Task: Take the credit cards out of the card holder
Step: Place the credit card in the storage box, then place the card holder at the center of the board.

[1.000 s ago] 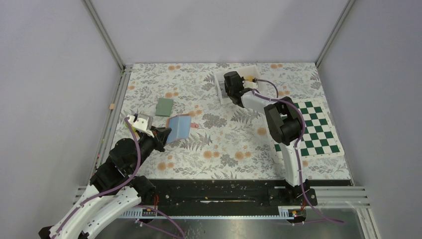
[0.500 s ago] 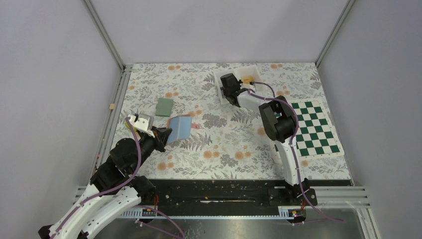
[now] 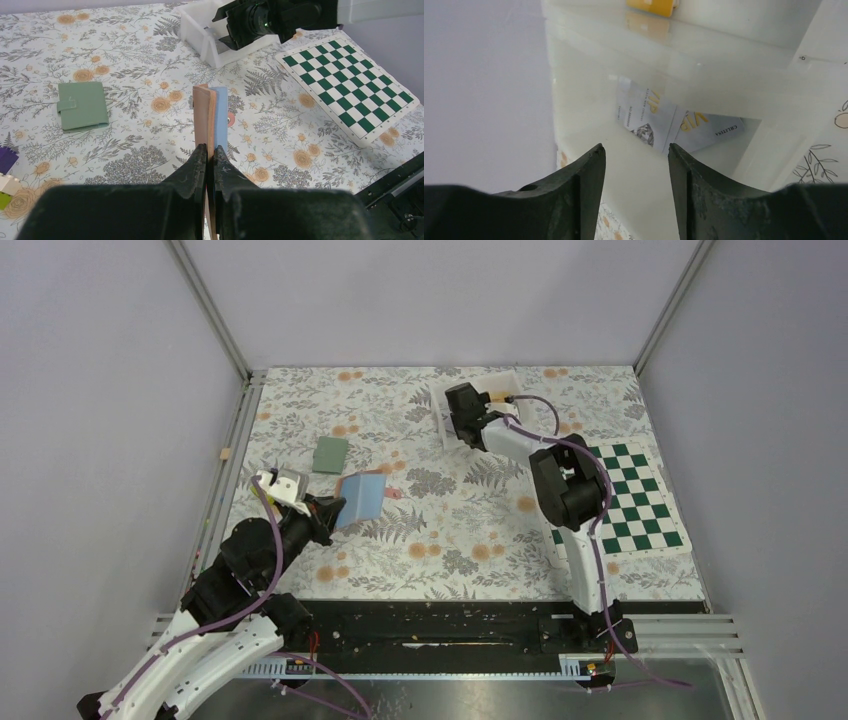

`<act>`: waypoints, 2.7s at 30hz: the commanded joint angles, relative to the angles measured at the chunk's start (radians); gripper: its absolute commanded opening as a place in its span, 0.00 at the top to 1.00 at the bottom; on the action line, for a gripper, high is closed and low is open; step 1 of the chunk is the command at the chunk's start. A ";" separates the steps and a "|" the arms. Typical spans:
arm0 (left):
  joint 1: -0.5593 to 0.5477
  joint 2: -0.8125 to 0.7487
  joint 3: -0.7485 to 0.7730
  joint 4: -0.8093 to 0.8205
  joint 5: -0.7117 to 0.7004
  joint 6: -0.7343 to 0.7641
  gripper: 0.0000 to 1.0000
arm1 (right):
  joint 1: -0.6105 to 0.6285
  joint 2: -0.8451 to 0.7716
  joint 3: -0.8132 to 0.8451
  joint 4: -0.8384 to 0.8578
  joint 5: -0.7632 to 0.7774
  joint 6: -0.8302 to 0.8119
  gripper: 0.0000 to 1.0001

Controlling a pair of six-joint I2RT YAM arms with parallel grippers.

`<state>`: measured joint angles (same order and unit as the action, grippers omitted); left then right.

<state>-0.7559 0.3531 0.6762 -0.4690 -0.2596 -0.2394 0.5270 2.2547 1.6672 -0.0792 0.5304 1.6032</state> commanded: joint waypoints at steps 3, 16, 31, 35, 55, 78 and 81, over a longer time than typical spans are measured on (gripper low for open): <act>-0.007 -0.024 -0.002 0.067 -0.018 0.011 1.00 | -0.024 -0.123 -0.031 0.121 -0.078 -0.221 0.45; -0.007 -0.039 0.000 0.073 0.051 -0.006 1.00 | -0.079 -0.534 -0.512 0.671 -0.789 -0.775 0.35; -0.008 0.191 0.089 0.161 0.503 -0.143 1.00 | -0.049 -0.929 -0.923 0.913 -1.446 -0.790 0.17; -0.007 0.253 0.039 0.282 0.585 -0.278 1.00 | -0.049 -0.955 -1.021 1.080 -1.497 -0.643 0.18; -0.060 0.814 -0.180 0.940 0.376 -0.645 1.00 | -0.050 -1.827 -1.097 -0.194 -0.371 -0.968 0.02; 0.012 0.699 -0.028 0.145 -0.208 -0.711 0.16 | -0.050 -1.850 -1.039 -0.264 -0.526 -1.053 0.01; 0.169 0.717 0.020 0.117 -0.231 -0.659 0.03 | -0.050 -1.847 -1.051 -0.244 -0.580 -1.037 0.01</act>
<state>-0.7383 1.0721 0.6102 -0.1856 -0.3244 -0.9451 0.4774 0.4129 0.6014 -0.3763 0.0288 0.5648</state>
